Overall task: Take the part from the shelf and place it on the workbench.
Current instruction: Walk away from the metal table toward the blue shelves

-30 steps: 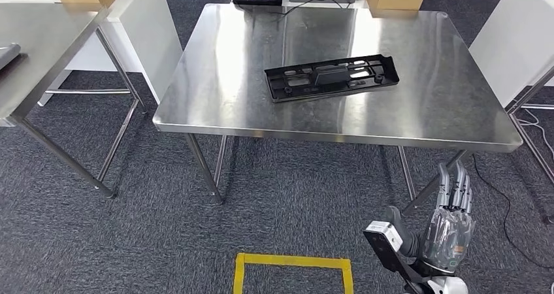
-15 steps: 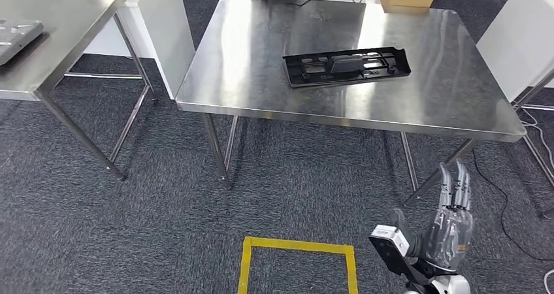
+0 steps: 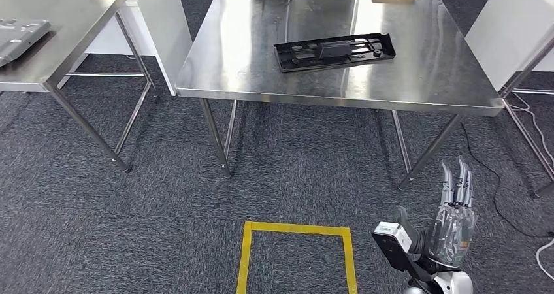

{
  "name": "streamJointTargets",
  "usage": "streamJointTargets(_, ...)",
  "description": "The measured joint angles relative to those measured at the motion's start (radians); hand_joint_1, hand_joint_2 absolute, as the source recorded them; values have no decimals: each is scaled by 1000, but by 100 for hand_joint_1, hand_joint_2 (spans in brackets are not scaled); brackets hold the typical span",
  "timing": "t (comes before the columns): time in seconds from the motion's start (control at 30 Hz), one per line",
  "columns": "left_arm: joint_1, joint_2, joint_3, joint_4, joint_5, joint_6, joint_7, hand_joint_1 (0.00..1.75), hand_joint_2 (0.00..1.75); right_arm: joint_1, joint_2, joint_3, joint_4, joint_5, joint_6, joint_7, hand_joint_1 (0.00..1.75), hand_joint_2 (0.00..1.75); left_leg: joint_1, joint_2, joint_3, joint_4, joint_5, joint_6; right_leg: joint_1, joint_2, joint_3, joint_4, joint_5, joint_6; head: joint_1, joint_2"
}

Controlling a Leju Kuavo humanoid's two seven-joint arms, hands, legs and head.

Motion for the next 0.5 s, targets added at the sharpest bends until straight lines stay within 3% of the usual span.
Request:
streamJointTargets(0.03, 0, 0, 0, 0, 0, 0, -1, 0, 0, 0, 0, 0, 2, -9, 0, -8, 0, 0, 1, -1, -13, 66, -50, -5, 0, -1, -12, 1, 12, -2, -1, 0)
streamJointTargets(0.07, 0, 1, 0, 0, 0, 0, -2, 0, 0, -1, 0, 0, 5, -17, 0, -16, 0, 0, 3, -1, -22, 126, -77, -9, 0, -1, -25, 2, 24, -2, -1, 0)
streamJointTargets(0.1, 0, 2, 0, 0, 0, 0, -3, 0, 0, -1, -1, -1, 10, -26, 0, -25, 0, 0, 5, -1, -18, 163, -78, -12, 0, -2, -38, 4, 35, 1, -1, 0)
streamJointTargets(0.13, -1, 3, 0, 0, 0, 0, -4, 0, 0, -2, -1, -1, 14, -35, 0, -33, 0, 0, 8, -1, 2, 167, -58, -14, -1, -2, -51, 7, 45, 4, -2, 0)
streamJointTargets(0.2, -1, 6, 0, 0, 0, 0, -6, 0, 0, -5, -2, -4, 24, -52, 0, -52, 0, 0, 14, -1, 95, 68, -11, -15, -3, -2, -79, 17, 61, 15, -2, 0)
streamJointTargets(0.27, -3, 6, 0, 0, -1, 0, -9, 0, 0, -12, -3, -12, 32, -63, 0, -69, 0, 0, 13, -3, 190, -69, -15, -11, -2, -3, -99, 31, 71, 28, -2, 0)
streamJointTargets(0.3, -4, 7, 0, 0, -2, 0, -10, 0, 0, -15, -3, -16, 35, -68, 0, -75, 0, 0, 10, -5, 211, -108, -26, -7, 0, -4, -105, 35, 77, 36, -1, 0)
streamJointTargets(0.4, -3, 7, 0, 0, -9, -2, -13, 0, 0, -16, -5, -28, 42, -82, 0, -86, 0, 0, 1, -4, 197, -131, -20, 20, 2, -4, -122, 39, 92, 61, -1, 0)
streamJointTargets(0.43, -3, 7, 0, 0, -12, -4, -14, 0, 0, -13, -6, -33, 44, -86, 0, -89, 0, 0, 0, -2, 187, -134, -9, 32, 1, -3, -134, 55, 77, 61, 0, 0)
streamJointTargets(0.5, -2, 7, 0, 0, -17, -10, -18, 0, 0, -7, -10, -45, 45, -90, 0, -92, 0, 0, 0, 2, 163, -138, 16, 50, -3, 1, -173, 145, -3, 52, 2, 0)
